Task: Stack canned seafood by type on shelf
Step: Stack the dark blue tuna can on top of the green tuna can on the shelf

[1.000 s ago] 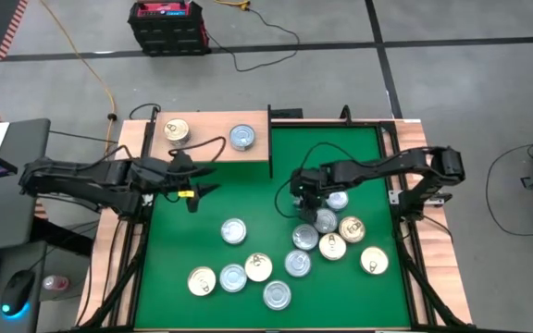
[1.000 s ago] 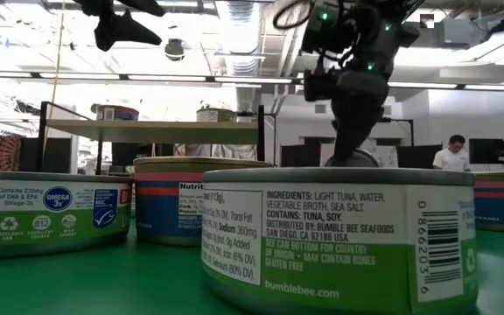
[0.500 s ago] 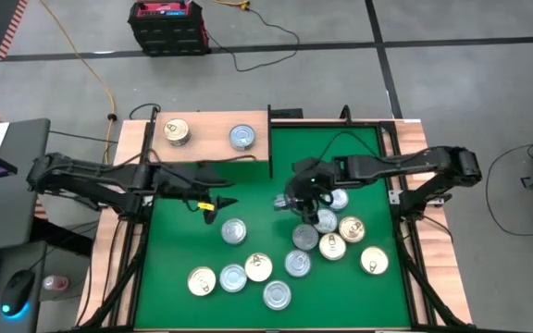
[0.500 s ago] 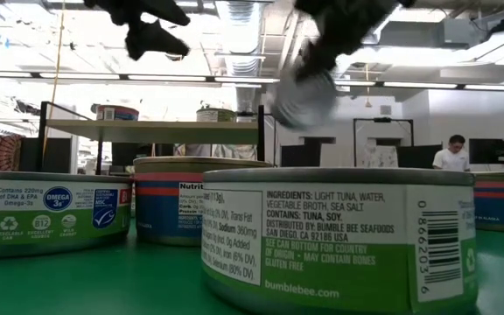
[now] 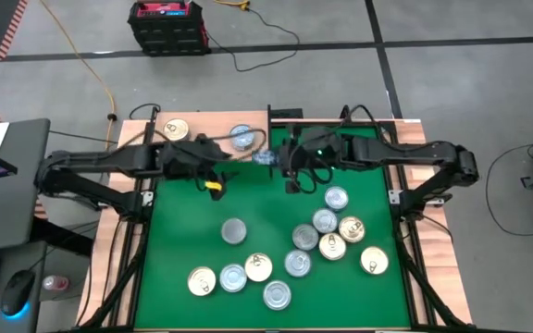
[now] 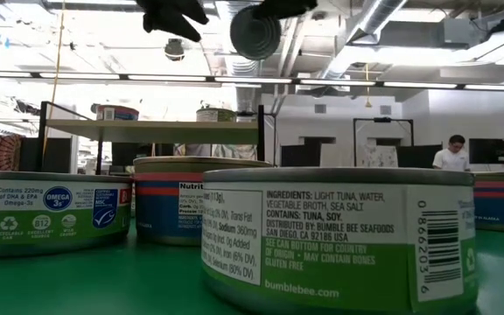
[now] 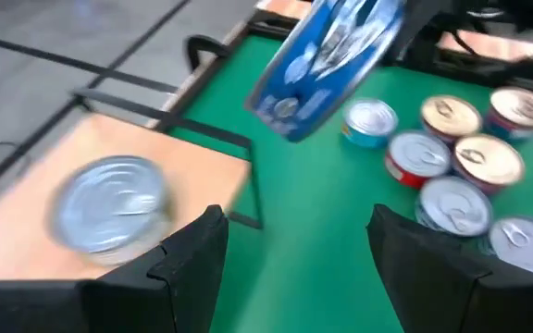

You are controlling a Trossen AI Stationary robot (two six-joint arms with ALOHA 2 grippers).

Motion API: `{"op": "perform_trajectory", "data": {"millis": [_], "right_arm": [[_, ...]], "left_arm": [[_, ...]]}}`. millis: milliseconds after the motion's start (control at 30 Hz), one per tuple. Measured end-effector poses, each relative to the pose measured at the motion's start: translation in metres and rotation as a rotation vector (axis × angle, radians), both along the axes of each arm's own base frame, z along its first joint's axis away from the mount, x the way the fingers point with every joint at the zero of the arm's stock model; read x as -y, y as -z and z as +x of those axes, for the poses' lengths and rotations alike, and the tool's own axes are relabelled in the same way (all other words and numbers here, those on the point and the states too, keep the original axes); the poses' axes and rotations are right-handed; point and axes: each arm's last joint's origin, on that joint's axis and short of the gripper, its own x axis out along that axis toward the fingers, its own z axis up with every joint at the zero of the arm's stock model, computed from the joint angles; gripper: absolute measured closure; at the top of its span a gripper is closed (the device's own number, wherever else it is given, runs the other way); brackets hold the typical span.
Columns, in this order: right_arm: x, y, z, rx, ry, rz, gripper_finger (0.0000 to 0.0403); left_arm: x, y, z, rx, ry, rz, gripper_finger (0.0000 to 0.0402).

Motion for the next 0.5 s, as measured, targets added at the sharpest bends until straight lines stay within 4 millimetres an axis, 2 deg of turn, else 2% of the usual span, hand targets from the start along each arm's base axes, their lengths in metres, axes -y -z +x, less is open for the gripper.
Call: {"op": "perform_trajectory", "data": {"millis": [133, 300, 500], "right_arm": [[0.019, 0.008, 0.021, 0.001, 0.020, -0.111, 0.0216], [0.041, 0.028, 0.050, -0.074, 0.047, -0.215, 0.0235], [0.050, 0.046, 0.082, -0.142, 0.087, -0.446, 0.0217]], "left_arm": [[-0.005, -0.014, -0.022, 0.032, -0.066, -0.010, 0.0152], [-0.004, -0.020, -0.044, 0.070, -0.120, -0.088, 0.0152], [-0.003, -0.025, -0.064, 0.099, -0.142, -0.153, 0.0152]]}}
